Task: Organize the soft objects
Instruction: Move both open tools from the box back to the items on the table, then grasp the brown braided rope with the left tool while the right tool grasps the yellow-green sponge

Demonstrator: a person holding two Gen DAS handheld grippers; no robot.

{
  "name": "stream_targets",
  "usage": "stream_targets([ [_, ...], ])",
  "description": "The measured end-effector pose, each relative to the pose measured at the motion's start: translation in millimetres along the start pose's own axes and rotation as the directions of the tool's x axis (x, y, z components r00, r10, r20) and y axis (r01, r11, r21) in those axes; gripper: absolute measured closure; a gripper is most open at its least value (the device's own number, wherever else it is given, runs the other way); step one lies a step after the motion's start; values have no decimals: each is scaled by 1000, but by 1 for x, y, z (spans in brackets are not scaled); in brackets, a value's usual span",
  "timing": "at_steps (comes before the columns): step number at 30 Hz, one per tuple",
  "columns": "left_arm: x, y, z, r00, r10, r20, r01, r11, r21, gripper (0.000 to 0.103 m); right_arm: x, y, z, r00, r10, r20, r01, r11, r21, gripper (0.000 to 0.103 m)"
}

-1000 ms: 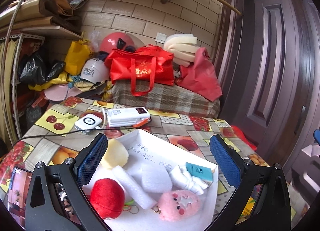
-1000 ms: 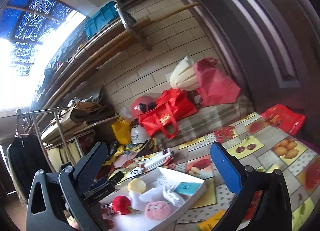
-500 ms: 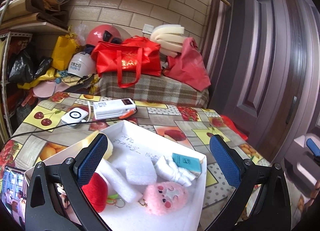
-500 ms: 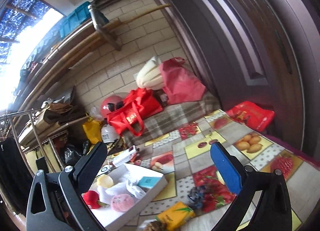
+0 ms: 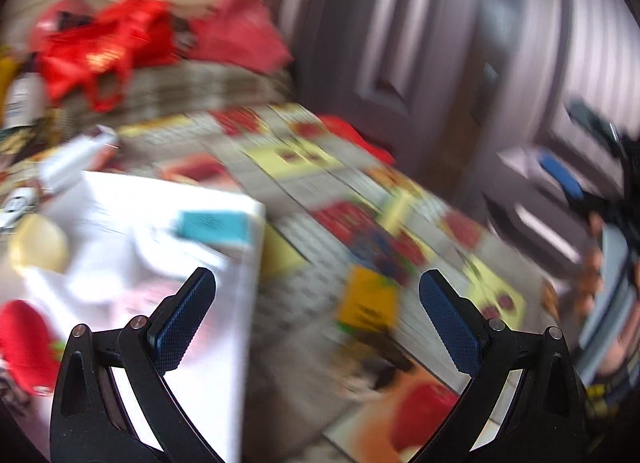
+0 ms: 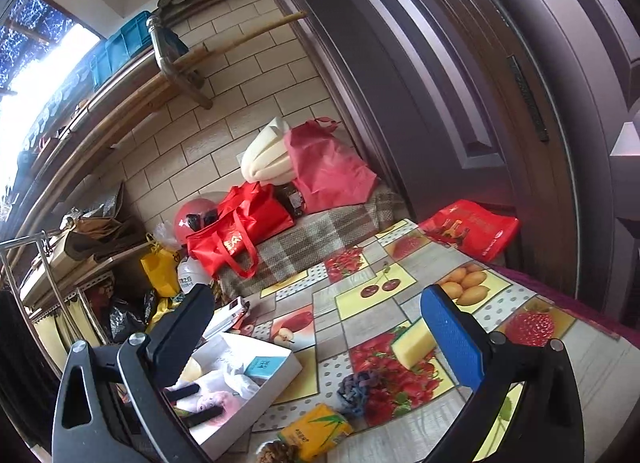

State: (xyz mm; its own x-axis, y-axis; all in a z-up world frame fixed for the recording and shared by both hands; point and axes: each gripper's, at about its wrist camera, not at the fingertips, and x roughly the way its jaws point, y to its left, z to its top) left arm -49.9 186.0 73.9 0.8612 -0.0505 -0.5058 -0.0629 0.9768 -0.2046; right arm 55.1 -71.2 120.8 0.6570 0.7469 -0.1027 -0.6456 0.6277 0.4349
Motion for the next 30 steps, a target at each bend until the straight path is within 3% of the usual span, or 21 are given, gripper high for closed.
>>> stream_targets([
  [3,22,-27,-9,989,-64,-135,74,995,69,0,2,-7,0,1000,-21,-12,21,1000,9,0],
  [6,41,-45,-23,964,-37,-265,79,986,148,0,5,-15,-3,998,-37,-43,38,999,30,0],
  [9,48,-46,-32,940,-61,-336,113,984,140,1,8,-20,-5,997,-44,-69,47,998,43,0],
  [13,49,-54,-40,929,-67,-363,136,976,169,2,11,-26,-6,994,-65,-91,69,997,41,0],
  [17,63,-57,-48,915,-30,-403,116,975,191,24,17,-36,-10,988,-88,-126,94,994,48,0],
  [18,66,-56,-50,909,-20,-416,111,975,195,25,20,-39,-11,986,-99,-137,107,993,51,0],
  [21,66,-55,-51,912,-7,-409,100,973,206,26,26,-52,-16,978,-122,-169,137,988,79,0],
  [23,67,-55,-52,915,-3,-403,95,973,209,38,29,-60,-19,972,-130,-197,153,982,106,0],
  [26,67,-53,-50,920,6,-392,83,974,210,49,36,-71,-23,961,-141,-236,178,974,140,0],
  [28,67,-52,-49,921,4,-390,82,975,206,52,44,-75,-24,955,-161,-249,197,972,125,0],
  [30,67,-51,-48,923,10,-385,73,977,200,61,60,-75,-23,946,-204,-251,223,974,49,0],
])
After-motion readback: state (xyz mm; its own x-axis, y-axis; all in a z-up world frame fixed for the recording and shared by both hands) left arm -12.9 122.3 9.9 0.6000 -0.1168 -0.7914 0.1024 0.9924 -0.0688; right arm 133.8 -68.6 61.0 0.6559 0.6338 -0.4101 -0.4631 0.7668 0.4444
